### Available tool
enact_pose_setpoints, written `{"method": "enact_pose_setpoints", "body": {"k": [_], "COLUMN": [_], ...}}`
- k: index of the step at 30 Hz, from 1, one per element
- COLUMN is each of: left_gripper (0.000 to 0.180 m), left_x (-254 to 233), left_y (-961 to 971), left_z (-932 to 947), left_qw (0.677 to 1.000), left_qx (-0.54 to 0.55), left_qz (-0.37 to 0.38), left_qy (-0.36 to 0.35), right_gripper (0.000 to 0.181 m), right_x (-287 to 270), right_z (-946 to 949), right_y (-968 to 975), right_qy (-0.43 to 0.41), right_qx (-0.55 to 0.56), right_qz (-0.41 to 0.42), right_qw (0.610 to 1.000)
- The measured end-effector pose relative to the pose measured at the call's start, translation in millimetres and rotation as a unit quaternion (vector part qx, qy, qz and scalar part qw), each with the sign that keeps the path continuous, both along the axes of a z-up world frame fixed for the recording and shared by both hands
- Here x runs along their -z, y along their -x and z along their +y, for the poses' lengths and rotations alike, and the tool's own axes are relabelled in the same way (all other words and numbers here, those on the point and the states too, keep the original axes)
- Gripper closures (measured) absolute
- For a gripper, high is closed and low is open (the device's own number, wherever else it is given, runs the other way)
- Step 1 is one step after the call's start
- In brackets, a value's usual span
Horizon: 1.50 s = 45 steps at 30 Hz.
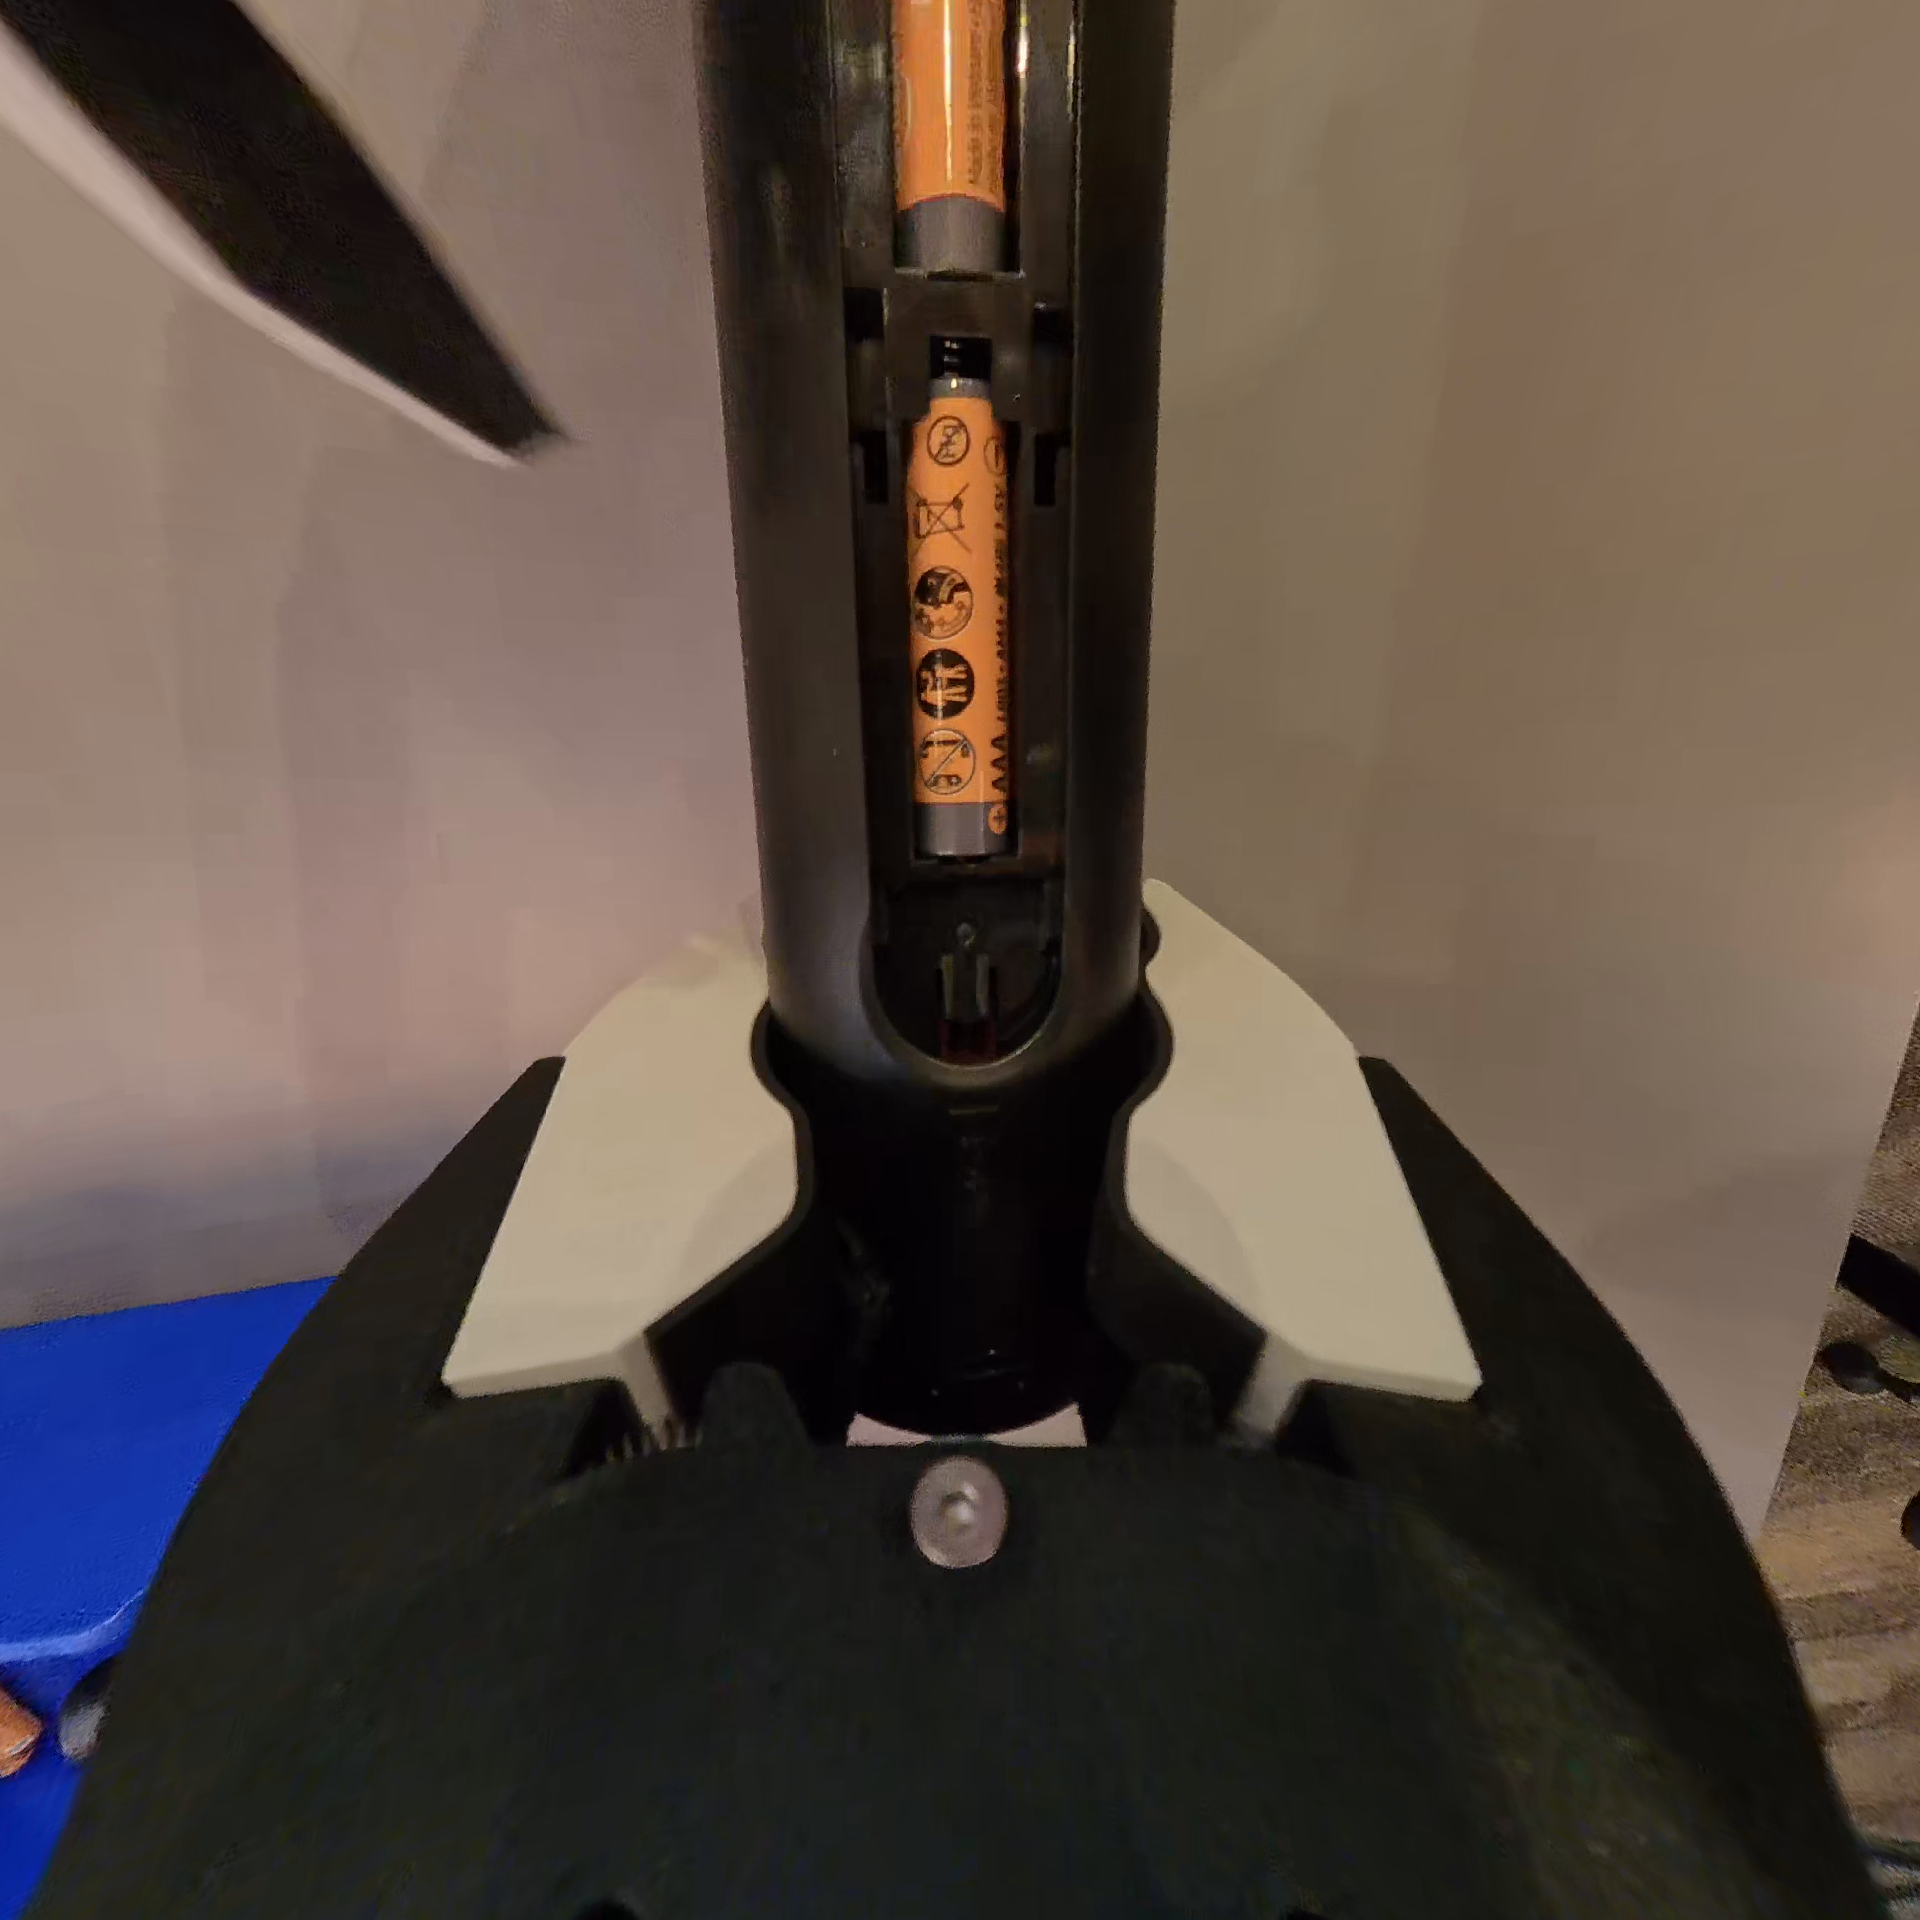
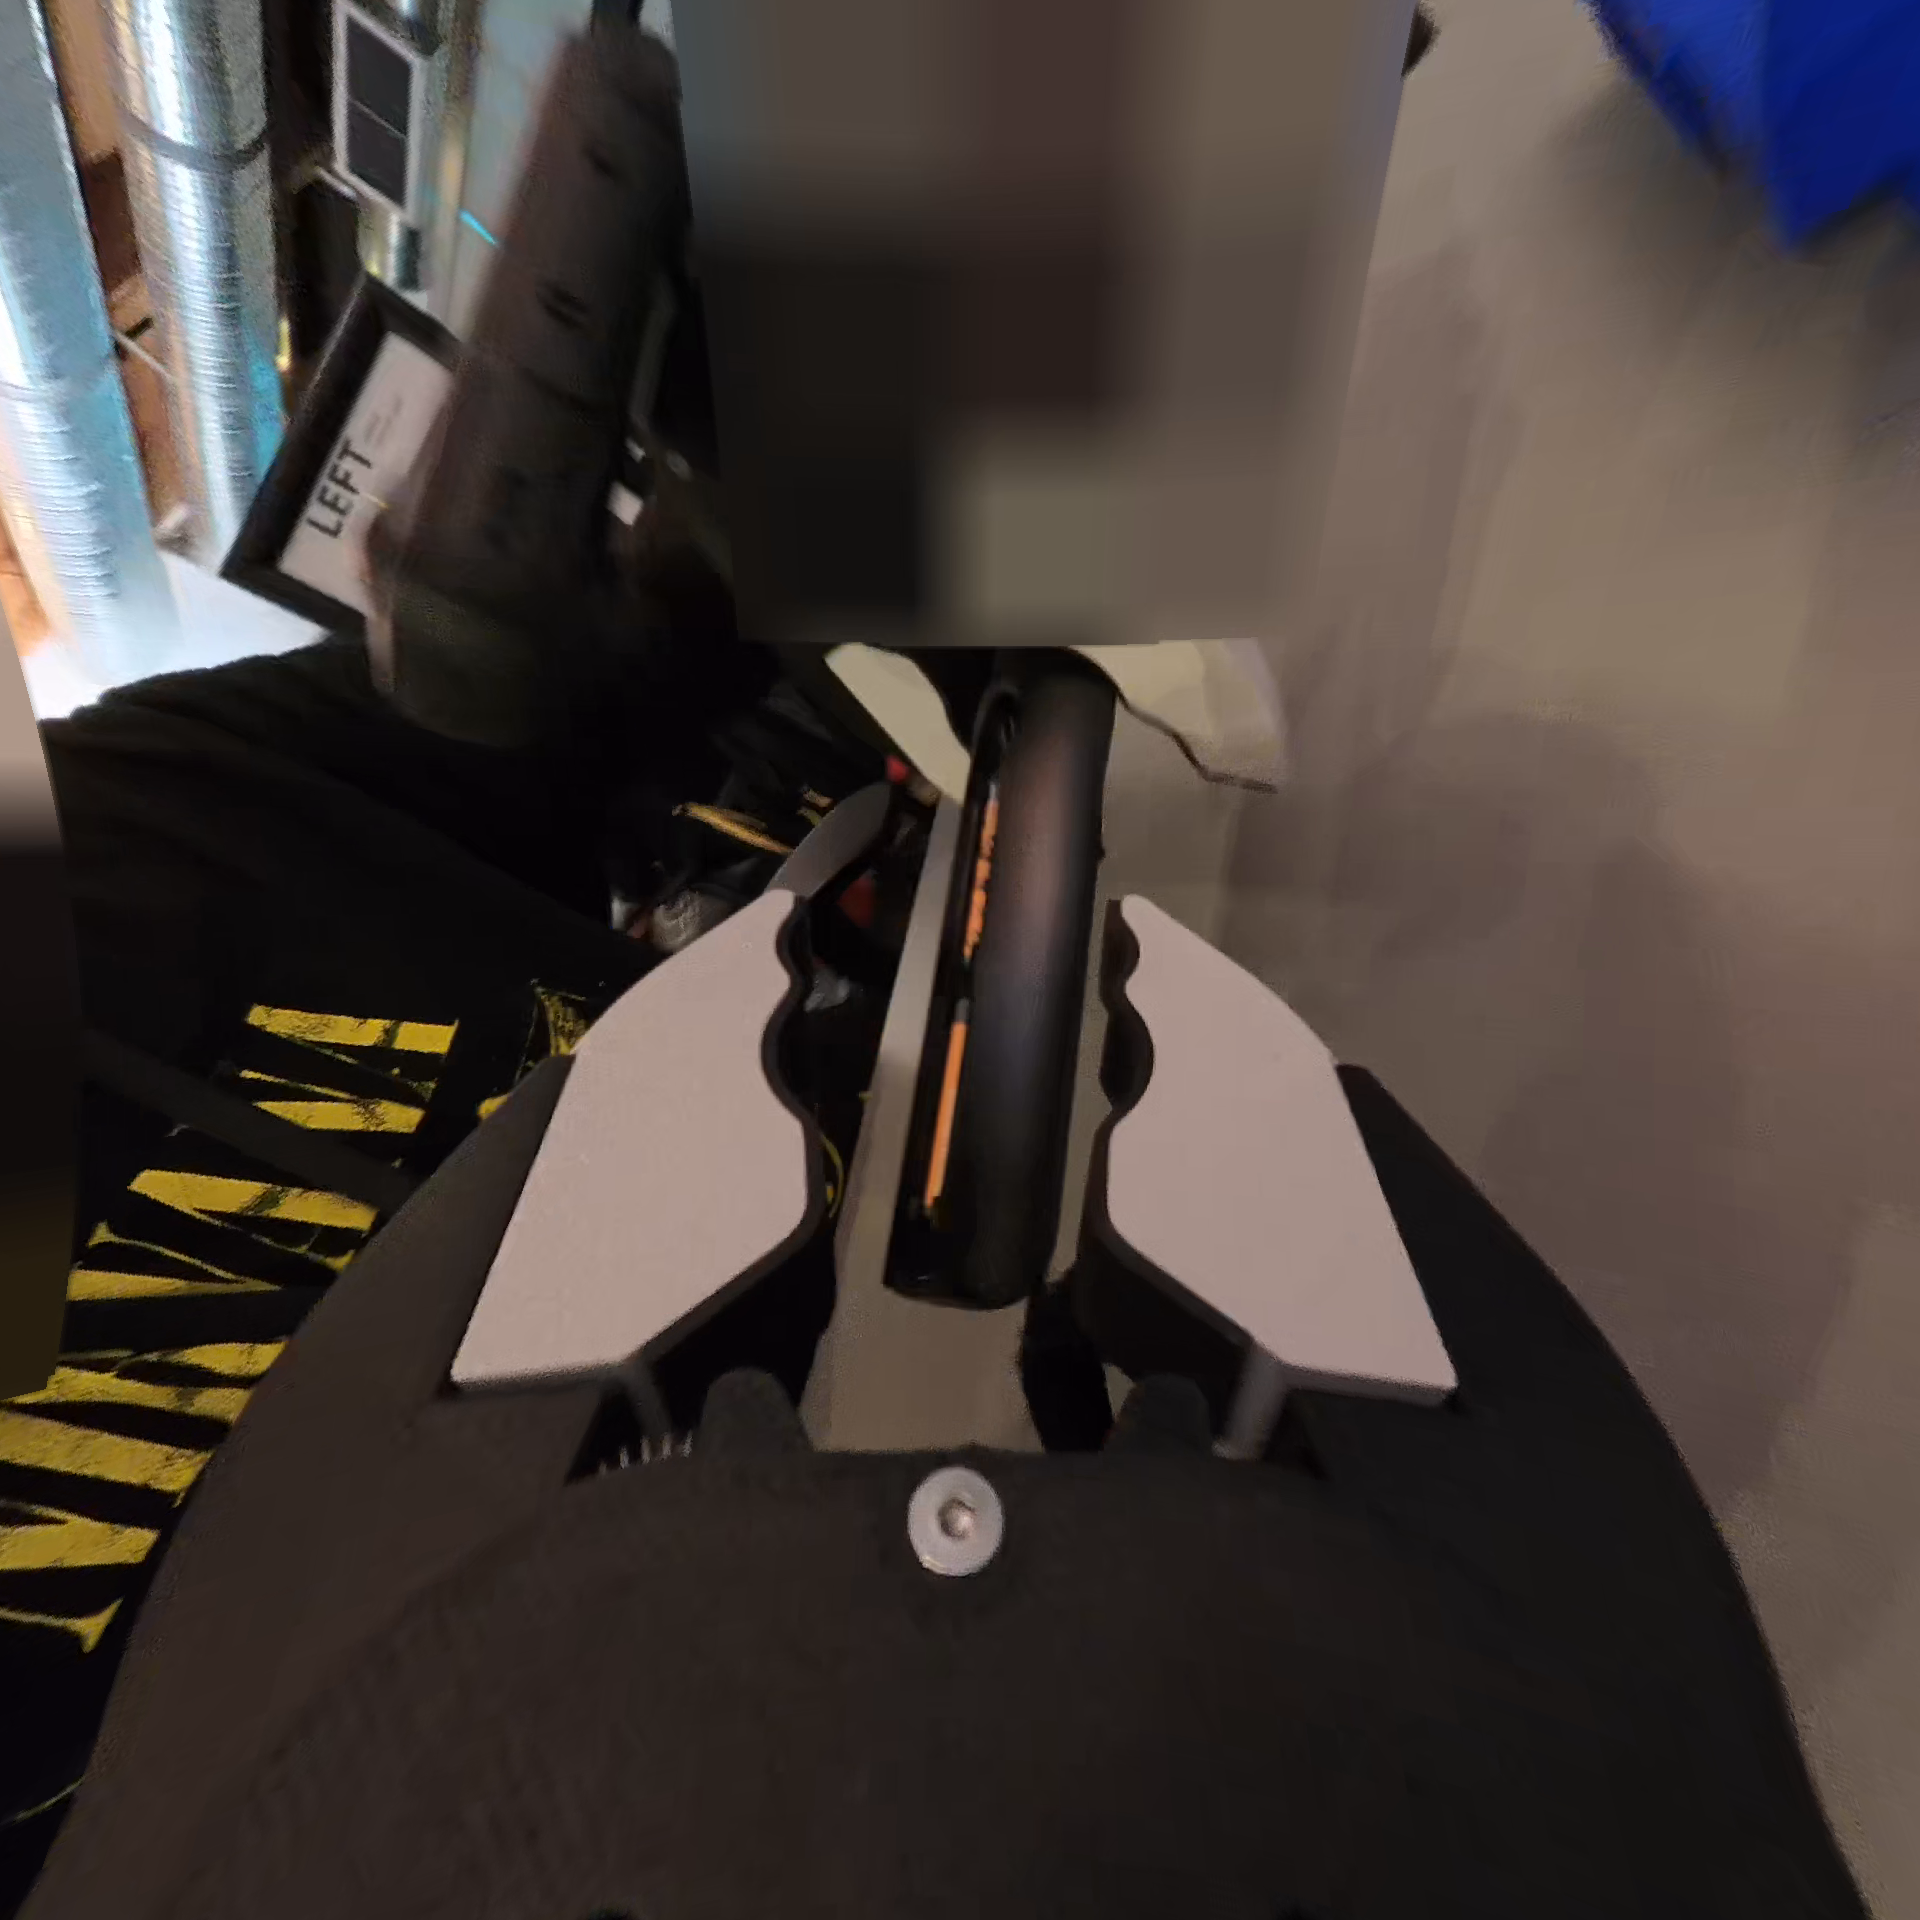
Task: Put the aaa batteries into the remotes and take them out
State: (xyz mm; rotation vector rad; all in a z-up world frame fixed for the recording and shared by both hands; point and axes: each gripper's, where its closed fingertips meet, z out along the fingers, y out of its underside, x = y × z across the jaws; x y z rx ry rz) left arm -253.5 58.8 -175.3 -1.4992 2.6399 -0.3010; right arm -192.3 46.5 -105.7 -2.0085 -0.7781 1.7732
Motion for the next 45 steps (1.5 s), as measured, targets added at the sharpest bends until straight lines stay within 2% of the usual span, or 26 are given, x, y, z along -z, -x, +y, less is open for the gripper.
{"method": "enact_pose_setpoints", "body": {"k": [3,6,10,15,17,20,24,26,28,32,33,36,40,42,45], "left_gripper": [0.120,0.120,0.120,0.120,0.120,0.120,0.120,0.120,0.120,0.120,0.120,0.120,0.120,0.120,0.120], "left_x": [1.0,1.2,2.6,7.4,9.0,9.4,8.5,8.7,10.0,12.1,12.2,11.9,11.2,10.5,9.6], "left_y": [-0.3,2.5,6.0,4.2,2.3,1.3,3.0,4.1,4.8,3.4,2.6,1.6,0.0,-0.9,-0.9], "left_z": [-2.6,0.7,2.2,-0.4,-1.9,-5.2,-6.2,-5.8,-5.4,-6.8,-7.1,-6.7,-5.6,-5.6,-6.8], "left_qw": [1.000,1.000,0.999,0.999,0.999,0.999,0.999,0.999,0.999,0.999,0.999,0.999,0.999,0.999,0.999], "left_qx": [-0.005,-0.018,-0.029,-0.034,-0.035,-0.035,-0.038,-0.039,-0.040,-0.036,-0.036,-0.035,-0.033,-0.033,-0.032], "left_qz": [-0.008,-0.015,-0.019,-0.020,-0.021,-0.021,-0.023,-0.024,-0.023,-0.022,-0.022,-0.023,-0.024,-0.025,-0.025], "left_qy": [0.011,0.014,0.019,0.019,0.020,0.020,0.021,0.023,0.023,0.025,0.026,0.026,0.025,0.024,0.025], "right_gripper": [0.126,0.127,0.123,0.132,0.136,0.143,0.159,0.155,0.167,0.144,0.143,0.145,0.141,0.150,0.160], "right_x": [-16.1,-3.5,30.2,84.9,100.3,110.9,111.7,110.8,111.4,109.9,109.6,94.5,108.3,110.5,111.5], "right_z": [11.6,19.7,10.2,-17.9,-22.3,-19.7,-15.5,-14.6,-15.1,-10.9,-11.0,-9.4,-10.1,-8.2,-8.1], "right_y": [-28.0,-78.4,-146.3,-173.0,-170.3,-178.9,-186.8,-185.3,-193.7,-204.1,-204.4,-204.1,-213.5,-206.6,-205.3], "right_qy": [-0.056,-0.097,-0.086,-0.080,-0.078,-0.098,-0.117,-0.116,-0.126,-0.144,-0.145,-0.174,-0.132,-0.128,-0.125], "right_qx": [0.055,0.132,0.224,0.245,0.241,0.253,0.264,0.273,0.273,0.297,0.300,0.321,0.319,0.320,0.325], "right_qz": [-0.035,-0.149,-0.294,-0.445,-0.469,-0.523,-0.540,-0.517,-0.536,-0.558,-0.558,-0.555,-0.569,-0.546,-0.538], "right_qw": [0.996,0.975,0.925,0.858,0.846,0.808,0.790,0.803,0.789,0.761,0.760,0.748,0.746,0.764,0.768]}}
